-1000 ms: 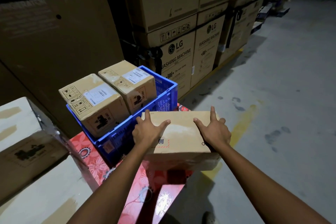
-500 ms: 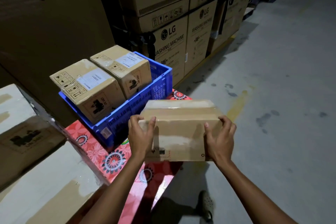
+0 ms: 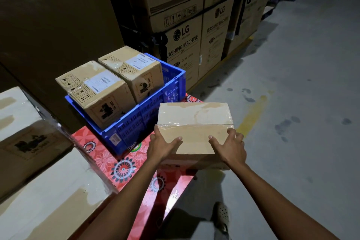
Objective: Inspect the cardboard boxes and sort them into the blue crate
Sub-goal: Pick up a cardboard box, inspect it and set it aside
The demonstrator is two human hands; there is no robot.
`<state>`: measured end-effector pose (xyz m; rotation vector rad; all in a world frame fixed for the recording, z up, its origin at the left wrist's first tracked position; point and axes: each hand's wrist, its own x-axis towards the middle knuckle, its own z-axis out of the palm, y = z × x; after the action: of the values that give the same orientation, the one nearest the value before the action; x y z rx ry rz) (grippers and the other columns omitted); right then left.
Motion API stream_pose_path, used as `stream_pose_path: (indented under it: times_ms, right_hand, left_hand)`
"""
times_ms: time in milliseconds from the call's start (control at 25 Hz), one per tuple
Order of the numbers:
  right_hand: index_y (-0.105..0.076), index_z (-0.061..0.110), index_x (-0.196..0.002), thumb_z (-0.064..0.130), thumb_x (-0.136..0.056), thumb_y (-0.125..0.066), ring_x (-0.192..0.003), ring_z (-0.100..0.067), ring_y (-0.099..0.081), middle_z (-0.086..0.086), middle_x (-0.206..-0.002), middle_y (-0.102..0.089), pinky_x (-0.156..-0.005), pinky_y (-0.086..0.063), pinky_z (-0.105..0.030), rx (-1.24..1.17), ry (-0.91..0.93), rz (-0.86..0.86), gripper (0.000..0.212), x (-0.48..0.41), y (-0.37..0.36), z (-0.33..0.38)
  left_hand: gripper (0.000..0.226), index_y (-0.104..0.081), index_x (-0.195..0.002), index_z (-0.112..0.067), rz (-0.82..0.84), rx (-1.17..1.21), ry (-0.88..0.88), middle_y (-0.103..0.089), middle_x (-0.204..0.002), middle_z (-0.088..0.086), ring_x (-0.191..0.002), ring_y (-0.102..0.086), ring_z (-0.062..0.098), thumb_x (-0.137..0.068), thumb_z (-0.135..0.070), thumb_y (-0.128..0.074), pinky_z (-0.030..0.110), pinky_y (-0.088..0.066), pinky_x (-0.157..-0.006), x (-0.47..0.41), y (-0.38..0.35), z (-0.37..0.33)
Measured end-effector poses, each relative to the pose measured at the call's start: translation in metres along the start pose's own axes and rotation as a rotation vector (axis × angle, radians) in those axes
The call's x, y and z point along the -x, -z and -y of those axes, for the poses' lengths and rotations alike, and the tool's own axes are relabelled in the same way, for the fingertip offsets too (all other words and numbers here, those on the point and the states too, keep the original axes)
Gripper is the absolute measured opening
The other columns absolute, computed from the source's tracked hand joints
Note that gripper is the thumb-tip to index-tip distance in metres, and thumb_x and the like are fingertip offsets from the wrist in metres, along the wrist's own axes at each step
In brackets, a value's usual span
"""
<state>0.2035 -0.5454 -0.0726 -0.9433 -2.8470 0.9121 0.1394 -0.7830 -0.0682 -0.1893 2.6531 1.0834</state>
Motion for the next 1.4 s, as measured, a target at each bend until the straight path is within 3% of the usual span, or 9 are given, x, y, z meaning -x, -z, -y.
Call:
stream_pose_path:
  times_ms: [160,400,600,680,880,1120,1280,1400]
  right_hand:
    - [-0.024,0.019,-0.155,0.078,-0.08,-0.061,-0.136,-0.041,-0.042,-0.018,-0.153,-0.034,-0.103,-0.044,-0.053,0.091,-0.041,0.061,0.102,-0.006,-0.002,0.006]
    - [-0.011,0.02,-0.161,0.079,-0.08,-0.061,-0.139,-0.042,-0.038,-0.018,-0.157,-0.027,-0.105,-0.042,-0.055,0.148,-0.052,0.107,0.111,-0.012,-0.002,0.008]
    - [-0.006,0.021,-0.162,0.079,-0.078,-0.063,-0.142,-0.042,-0.035,-0.017,-0.161,-0.023,-0.108,-0.038,-0.057,0.144,-0.079,0.14,0.117,-0.012,0.006,0.012]
    - [-0.007,0.021,-0.162,0.079,-0.08,-0.061,-0.145,-0.041,-0.033,-0.017,-0.163,-0.021,-0.111,-0.034,-0.059,0.127,-0.064,0.103,0.114,-0.02,0.009,0.017]
    - [-0.014,0.017,-0.162,0.068,-0.09,-0.06,-0.146,-0.04,-0.034,-0.018,-0.164,-0.025,-0.113,-0.037,-0.055,-0.034,0.008,0.039,0.1,-0.063,0.017,0.043]
    - [-0.01,0.012,-0.162,0.079,-0.081,-0.06,-0.144,-0.043,-0.036,-0.02,-0.161,-0.03,-0.114,-0.037,-0.056,-0.146,-0.223,0.137,0.116,-0.117,0.003,0.057]
    - [-0.012,0.01,-0.159,0.078,-0.071,-0.07,-0.138,-0.044,-0.043,-0.02,-0.158,-0.033,-0.11,-0.042,-0.054,-0.096,-0.289,0.17,0.125,-0.137,-0.006,0.055]
    - [-0.021,0.008,-0.153,0.074,-0.068,-0.077,-0.133,-0.043,-0.049,-0.021,-0.151,-0.04,-0.103,-0.045,-0.05,-0.061,-0.272,0.182,0.121,-0.145,-0.009,0.053]
  left_hand:
    - [0.126,0.001,-0.16,-0.026,0.02,-0.125,0.023,-0.034,-0.151,0.019,-0.128,-0.052,0.04,-0.071,-0.071,-0.076,0.045,-0.05,-0.096,-0.007,-0.004,0.0]
    - [0.128,0.008,-0.161,-0.025,0.01,-0.203,0.035,-0.021,-0.162,0.019,-0.134,-0.048,0.04,-0.074,-0.072,-0.072,0.044,-0.049,-0.094,-0.01,-0.011,-0.001]
    - [0.128,0.011,-0.161,-0.024,0.045,-0.202,0.037,-0.014,-0.162,0.018,-0.145,-0.03,0.041,-0.076,-0.069,-0.073,0.053,-0.042,-0.108,-0.01,-0.009,-0.003]
    - [0.124,0.008,-0.161,-0.022,0.014,-0.239,-0.005,-0.017,-0.159,0.017,-0.144,-0.024,0.04,-0.077,-0.069,-0.07,0.054,-0.037,-0.111,-0.016,-0.004,-0.009]
    - [0.107,-0.008,-0.16,-0.018,-0.11,-0.181,-0.062,-0.031,-0.15,0.018,-0.137,-0.033,0.04,-0.084,-0.067,-0.066,0.053,-0.037,-0.108,-0.052,0.001,-0.044]
    - [0.119,-0.005,-0.162,-0.019,-0.143,-0.041,0.322,-0.029,-0.159,0.016,-0.144,-0.031,0.038,-0.077,-0.08,-0.061,0.056,-0.03,-0.113,-0.093,-0.014,-0.078]
    - [0.126,-0.002,-0.162,-0.015,-0.191,-0.245,0.379,-0.033,-0.157,0.015,-0.142,-0.034,0.036,-0.073,-0.083,-0.061,0.055,-0.032,-0.109,-0.098,-0.026,-0.082]
    - [0.126,-0.003,-0.162,-0.013,-0.198,-0.285,0.361,-0.034,-0.155,0.017,-0.141,-0.035,0.037,-0.073,-0.083,-0.061,0.055,-0.033,-0.108,-0.103,-0.029,-0.081]
